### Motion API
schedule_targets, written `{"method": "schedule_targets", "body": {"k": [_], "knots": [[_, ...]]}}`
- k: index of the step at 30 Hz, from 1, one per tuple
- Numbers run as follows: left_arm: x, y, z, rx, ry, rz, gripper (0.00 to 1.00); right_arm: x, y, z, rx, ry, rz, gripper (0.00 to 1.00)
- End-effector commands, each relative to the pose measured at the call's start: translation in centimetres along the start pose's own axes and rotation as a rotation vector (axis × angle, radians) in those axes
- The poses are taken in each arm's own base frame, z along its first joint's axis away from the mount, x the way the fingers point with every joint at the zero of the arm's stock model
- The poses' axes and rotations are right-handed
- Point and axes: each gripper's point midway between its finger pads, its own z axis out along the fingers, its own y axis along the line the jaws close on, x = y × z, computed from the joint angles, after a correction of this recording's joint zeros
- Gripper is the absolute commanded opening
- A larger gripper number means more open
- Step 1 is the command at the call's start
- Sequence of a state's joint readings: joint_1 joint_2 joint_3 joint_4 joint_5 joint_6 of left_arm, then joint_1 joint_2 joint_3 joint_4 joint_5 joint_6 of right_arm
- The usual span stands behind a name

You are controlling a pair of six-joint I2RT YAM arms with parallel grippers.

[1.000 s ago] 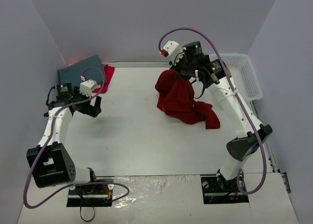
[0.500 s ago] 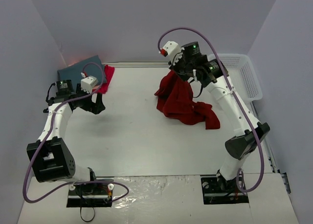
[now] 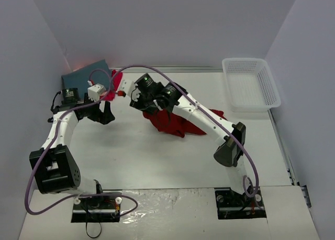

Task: Fold and stack the t-shirts
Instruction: Flatten out the tshirt

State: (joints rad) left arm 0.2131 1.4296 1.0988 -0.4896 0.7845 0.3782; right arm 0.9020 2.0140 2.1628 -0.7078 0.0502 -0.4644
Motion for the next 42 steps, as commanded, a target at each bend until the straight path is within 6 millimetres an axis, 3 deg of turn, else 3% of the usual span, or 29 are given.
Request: {"method": "schedule_targets", "body": {"k": [1, 6, 10, 14, 17, 18, 21, 22, 24, 25, 32, 42], "knots": [[-0.5, 0.1, -0.5, -0.007, -0.03, -0.004, 0.94, -0.1, 2.8, 0.7, -0.039, 0.03, -0.048, 0.41], [-0.2, 0.3, -0.5, -0.012, -0.026, -0.011, 0.94, 1.8, 2.3, 0.9, -0.048, 0.069, -0.039, 0.45], [-0.2, 0.4, -0.4, -0.015, -0.029, -0.009, 0.94, 5.0, 0.8, 0.2, -0.034, 0.129, -0.018, 0.49], [0.2, 0.5, -0.1, -0.008, -0.018, -0.016, 0.94, 10.7, -0.9, -0.6, -0.02, 0.224, 0.037, 0.5], [0.4, 0.4, 0.1, -0.001, -0.009, -0.019, 0.94, 14.4, -3.6, -1.3, 0.035, 0.257, 0.11, 0.49], [0.4, 0.5, 0.1, 0.0, -0.009, -0.02, 0.94, 17.3, -4.2, -1.0, 0.053, 0.308, 0.142, 0.49], [0.7, 0.4, 0.2, 0.007, -0.004, -0.019, 0.94, 20.5, -5.5, -1.7, 0.105, 0.346, 0.177, 0.49], [0.9, 0.4, 0.3, 0.008, -0.002, -0.022, 0.94, 22.8, -5.9, -1.8, 0.12, 0.395, 0.2, 0.49], [1.1, 0.4, 0.4, 0.01, 0.002, -0.021, 0.94, 24.4, -6.7, -2.2, 0.147, 0.41, 0.233, 0.49], [1.2, 0.4, 0.5, 0.011, 0.004, -0.022, 0.94, 26.3, -7.1, -2.5, 0.167, 0.447, 0.256, 0.49], [1.6, 0.4, 0.7, 0.021, 0.012, -0.027, 0.94, 31.8, -8.3, -2.6, 0.187, 0.544, 0.314, 0.49], [2.0, 0.3, 1.0, 0.037, 0.024, -0.031, 0.94, 37.0, -7.4, -0.5, 0.129, 0.642, 0.371, 0.49]]}}
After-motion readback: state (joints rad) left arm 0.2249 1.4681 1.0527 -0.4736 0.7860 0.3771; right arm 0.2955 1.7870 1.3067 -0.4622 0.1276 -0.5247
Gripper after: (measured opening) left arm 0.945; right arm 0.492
